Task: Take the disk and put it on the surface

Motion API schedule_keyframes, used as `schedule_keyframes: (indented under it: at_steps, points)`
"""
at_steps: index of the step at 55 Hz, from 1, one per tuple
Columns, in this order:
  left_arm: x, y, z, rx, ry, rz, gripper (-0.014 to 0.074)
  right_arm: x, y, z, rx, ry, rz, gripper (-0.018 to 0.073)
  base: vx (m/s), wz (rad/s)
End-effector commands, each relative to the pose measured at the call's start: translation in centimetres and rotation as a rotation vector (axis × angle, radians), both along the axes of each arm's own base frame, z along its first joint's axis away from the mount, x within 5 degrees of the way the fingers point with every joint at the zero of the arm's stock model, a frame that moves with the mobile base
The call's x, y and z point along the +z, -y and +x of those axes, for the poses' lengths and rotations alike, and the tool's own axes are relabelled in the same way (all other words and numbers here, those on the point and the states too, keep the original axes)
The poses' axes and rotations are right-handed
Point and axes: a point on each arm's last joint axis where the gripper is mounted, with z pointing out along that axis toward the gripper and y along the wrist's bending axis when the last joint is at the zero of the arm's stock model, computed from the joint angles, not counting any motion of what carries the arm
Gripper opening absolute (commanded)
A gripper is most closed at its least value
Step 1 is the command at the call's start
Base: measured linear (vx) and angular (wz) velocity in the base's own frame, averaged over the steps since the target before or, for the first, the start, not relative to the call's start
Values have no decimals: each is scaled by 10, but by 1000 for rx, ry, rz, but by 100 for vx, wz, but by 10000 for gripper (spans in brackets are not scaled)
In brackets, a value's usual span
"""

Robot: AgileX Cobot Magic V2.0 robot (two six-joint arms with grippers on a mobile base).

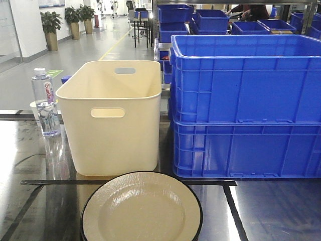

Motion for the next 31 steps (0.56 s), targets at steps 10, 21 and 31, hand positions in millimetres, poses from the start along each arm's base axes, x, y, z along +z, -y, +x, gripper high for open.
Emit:
schedule_keyframes:
  at_steps: [10, 21, 31]
  points:
    - [15, 0, 0, 0, 118, -22, -4, 7, 0, 0, 1, 97, -8, -8, 0, 0]
    - [15, 0, 0, 0, 118, -22, -4, 7, 0, 0, 1, 97, -8, -8, 0, 0]
    - [15, 0, 0, 0, 118, -22, -4, 7, 0, 0, 1, 97, -8, -8, 0, 0]
